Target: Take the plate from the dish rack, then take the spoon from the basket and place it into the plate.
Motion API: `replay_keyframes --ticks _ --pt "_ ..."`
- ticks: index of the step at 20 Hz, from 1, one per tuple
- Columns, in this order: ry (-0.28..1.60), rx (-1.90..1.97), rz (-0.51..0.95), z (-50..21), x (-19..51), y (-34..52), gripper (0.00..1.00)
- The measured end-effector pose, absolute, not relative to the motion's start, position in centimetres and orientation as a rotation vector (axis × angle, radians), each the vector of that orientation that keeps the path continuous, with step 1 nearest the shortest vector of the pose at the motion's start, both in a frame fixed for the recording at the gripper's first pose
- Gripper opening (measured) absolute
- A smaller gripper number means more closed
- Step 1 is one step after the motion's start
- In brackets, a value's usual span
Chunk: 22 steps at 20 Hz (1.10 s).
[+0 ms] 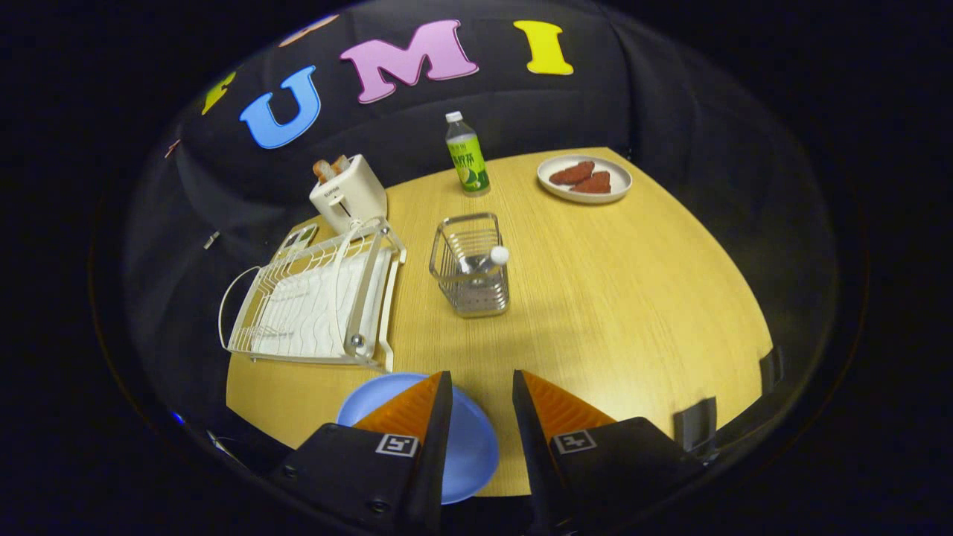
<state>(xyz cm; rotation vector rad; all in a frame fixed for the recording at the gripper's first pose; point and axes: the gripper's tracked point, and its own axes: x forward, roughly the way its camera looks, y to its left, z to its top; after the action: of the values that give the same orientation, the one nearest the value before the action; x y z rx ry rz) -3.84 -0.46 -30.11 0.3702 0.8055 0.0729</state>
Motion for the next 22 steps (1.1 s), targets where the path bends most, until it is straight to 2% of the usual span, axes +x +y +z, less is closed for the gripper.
replay_keyframes --ticks 6,15,16,17,19,22 --pt "0.744 0.233 0.096 -28.1 1.4 -2.4 0.51" --pt "0.81 0.153 0.186 -31.1 5.2 -1.3 0.51" --pt "0.816 0.152 0.197 -31.6 5.6 -0.8 0.42" --pt "0.82 0.139 0.192 -31.9 5.7 -0.9 0.4" --pt "0.816 0.15 0.208 -31.5 5.5 -0.6 0.21" --pt "0.811 0.13 0.22 -31.3 5.4 -0.5 0.13"
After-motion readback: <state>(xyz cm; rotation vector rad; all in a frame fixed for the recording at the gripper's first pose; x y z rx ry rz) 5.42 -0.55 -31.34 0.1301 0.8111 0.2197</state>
